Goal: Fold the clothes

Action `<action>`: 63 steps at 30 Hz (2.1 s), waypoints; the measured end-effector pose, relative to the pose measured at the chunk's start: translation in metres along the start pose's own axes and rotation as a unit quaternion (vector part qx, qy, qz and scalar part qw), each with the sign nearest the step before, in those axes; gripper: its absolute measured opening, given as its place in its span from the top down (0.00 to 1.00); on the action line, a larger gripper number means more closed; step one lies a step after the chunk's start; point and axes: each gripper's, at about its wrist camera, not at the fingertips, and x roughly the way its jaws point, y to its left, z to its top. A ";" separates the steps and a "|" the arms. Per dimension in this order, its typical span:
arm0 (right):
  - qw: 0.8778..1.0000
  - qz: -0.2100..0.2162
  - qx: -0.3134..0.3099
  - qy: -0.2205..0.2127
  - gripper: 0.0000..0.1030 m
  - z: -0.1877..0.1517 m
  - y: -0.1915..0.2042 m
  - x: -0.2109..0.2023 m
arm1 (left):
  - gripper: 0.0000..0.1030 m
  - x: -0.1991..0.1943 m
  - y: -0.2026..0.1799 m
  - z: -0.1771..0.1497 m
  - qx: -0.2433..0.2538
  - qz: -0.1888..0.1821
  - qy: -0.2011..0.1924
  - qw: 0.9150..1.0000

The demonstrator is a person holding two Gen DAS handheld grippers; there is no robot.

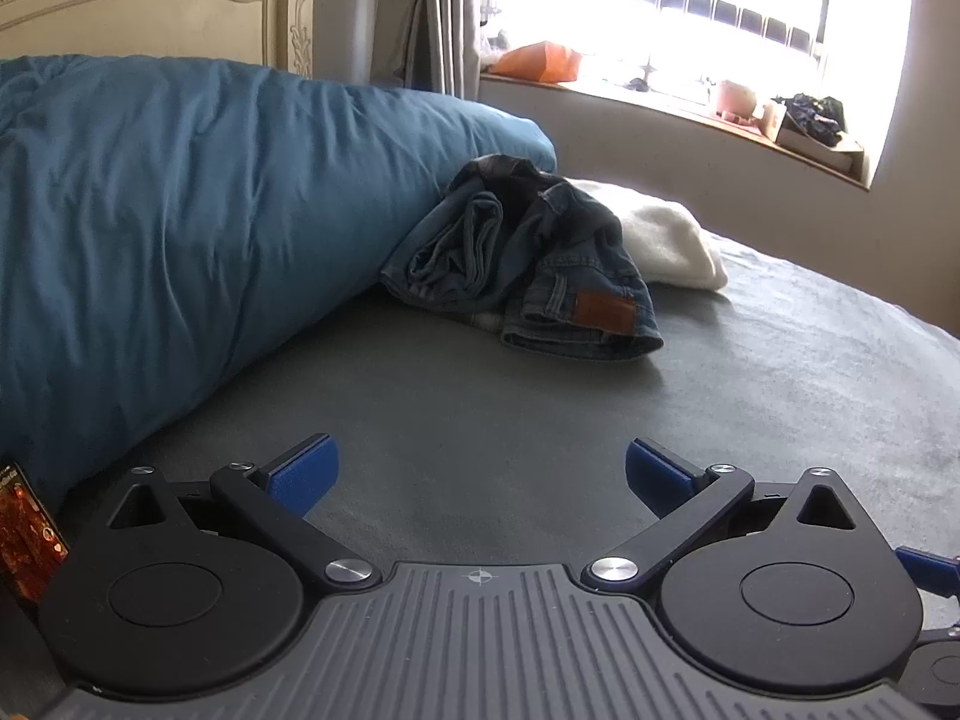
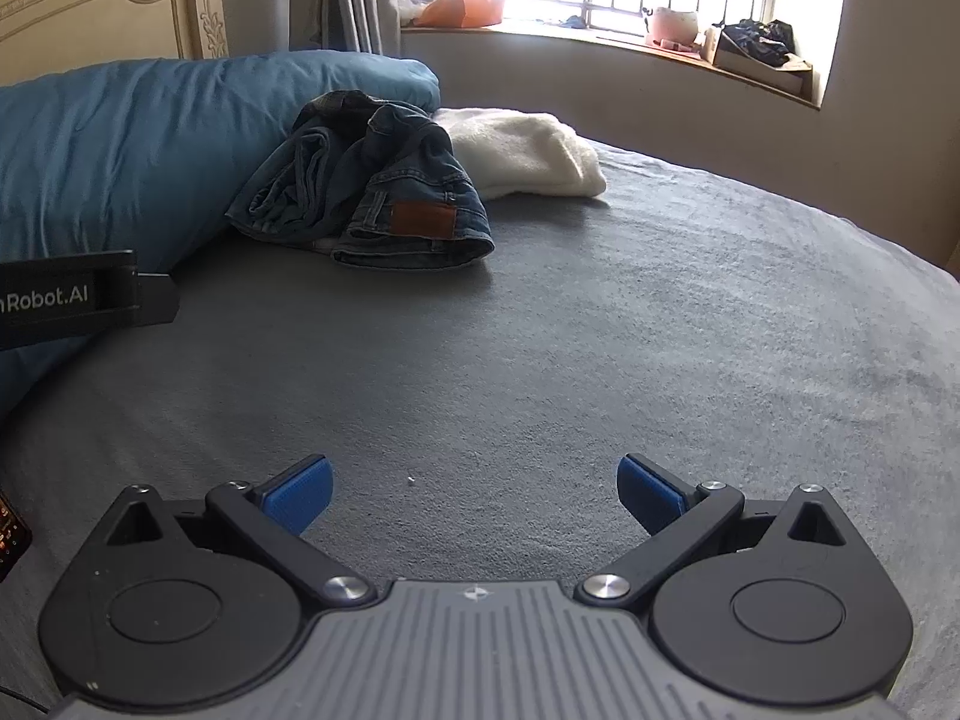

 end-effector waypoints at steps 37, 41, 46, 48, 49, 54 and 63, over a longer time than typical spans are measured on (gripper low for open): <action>0.999 -0.013 0.031 0.012 0.00 -0.001 -0.020 0.009 | 0.00 0.005 -0.014 -0.010 0.023 -0.021 0.025 0.999; 0.999 -0.013 0.033 0.013 0.00 0.001 -0.020 0.009 | 0.00 0.004 -0.015 -0.009 0.030 -0.022 0.023 0.999; 0.999 -0.014 0.032 0.014 0.00 0.002 -0.021 0.010 | 0.00 0.004 -0.014 -0.008 0.030 -0.023 0.022 0.999; 0.999 -0.015 0.033 0.013 0.00 0.001 -0.020 0.010 | 0.00 0.004 -0.014 -0.008 0.031 -0.024 0.022 0.999; 0.999 -0.016 0.033 0.014 0.00 0.001 -0.020 0.010 | 0.00 0.004 -0.014 -0.007 0.031 -0.024 0.021 0.999; 0.999 -0.017 0.034 0.015 0.00 0.001 -0.020 0.012 | 0.00 0.005 -0.014 -0.007 0.031 -0.023 0.020 0.999; 0.999 -0.019 0.038 0.019 0.00 0.000 -0.023 0.016 | 0.00 0.007 -0.017 -0.006 0.037 -0.025 0.019 0.999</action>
